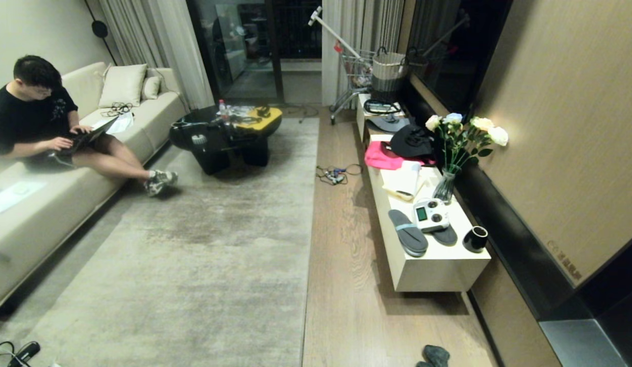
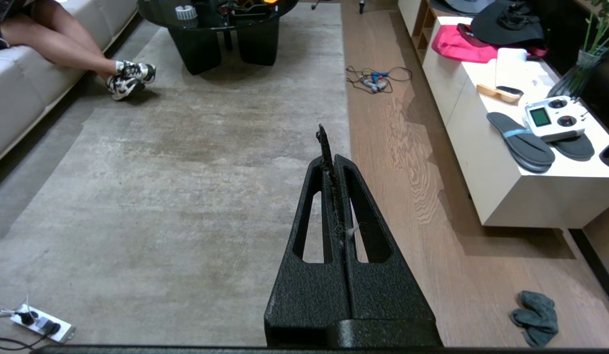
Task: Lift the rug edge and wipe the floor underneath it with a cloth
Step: Pick up the rag
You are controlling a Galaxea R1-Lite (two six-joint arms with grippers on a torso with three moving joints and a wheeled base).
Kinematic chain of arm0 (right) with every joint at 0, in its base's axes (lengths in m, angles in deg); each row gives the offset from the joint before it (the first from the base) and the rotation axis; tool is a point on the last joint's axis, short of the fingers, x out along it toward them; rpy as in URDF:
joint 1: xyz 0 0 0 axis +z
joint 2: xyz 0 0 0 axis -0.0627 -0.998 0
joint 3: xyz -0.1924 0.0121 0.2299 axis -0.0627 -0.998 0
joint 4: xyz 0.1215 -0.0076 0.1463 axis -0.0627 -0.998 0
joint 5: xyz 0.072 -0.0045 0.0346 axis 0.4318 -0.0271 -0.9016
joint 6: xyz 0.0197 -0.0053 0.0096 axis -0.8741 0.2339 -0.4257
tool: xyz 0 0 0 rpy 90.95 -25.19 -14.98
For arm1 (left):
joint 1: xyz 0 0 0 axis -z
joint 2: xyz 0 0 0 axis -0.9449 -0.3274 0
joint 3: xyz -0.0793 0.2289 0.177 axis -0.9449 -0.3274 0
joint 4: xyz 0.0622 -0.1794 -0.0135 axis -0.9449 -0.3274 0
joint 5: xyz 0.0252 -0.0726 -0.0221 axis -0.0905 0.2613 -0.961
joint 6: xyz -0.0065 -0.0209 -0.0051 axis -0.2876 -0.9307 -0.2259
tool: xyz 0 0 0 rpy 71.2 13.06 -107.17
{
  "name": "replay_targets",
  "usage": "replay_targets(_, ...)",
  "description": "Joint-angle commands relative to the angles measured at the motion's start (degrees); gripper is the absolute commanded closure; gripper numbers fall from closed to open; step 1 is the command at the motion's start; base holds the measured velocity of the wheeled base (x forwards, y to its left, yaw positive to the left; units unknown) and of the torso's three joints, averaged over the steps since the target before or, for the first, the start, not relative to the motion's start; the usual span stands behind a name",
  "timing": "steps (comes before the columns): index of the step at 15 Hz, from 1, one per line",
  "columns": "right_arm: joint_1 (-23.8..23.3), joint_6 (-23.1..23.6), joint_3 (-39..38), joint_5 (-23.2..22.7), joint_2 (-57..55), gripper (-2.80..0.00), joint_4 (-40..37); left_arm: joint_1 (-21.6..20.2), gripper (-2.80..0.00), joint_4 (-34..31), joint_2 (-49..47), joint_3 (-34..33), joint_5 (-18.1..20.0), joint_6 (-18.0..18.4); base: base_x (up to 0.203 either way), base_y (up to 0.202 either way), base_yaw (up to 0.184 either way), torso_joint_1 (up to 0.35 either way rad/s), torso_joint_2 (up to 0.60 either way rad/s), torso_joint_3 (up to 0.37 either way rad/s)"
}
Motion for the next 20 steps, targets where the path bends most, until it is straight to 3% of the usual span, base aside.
replay_targets(1, 0.05, 0.02, 0.0, -0.05, 0.0, 0.0, 0.05, 0.0, 0.0, 0.01, 0.0, 0.0, -0.04, -0.03, 0.0, 0.0, 0.0, 0.0, 0.0, 0.0)
replay_targets(20, 0.0, 0.02, 0.0, -0.05, 0.0, 0.0, 0.05, 0.0, 0.0, 0.01, 0.0, 0.0, -0.04, -0.03, 0.0, 0.0, 0.0, 0.0, 0.0, 0.0)
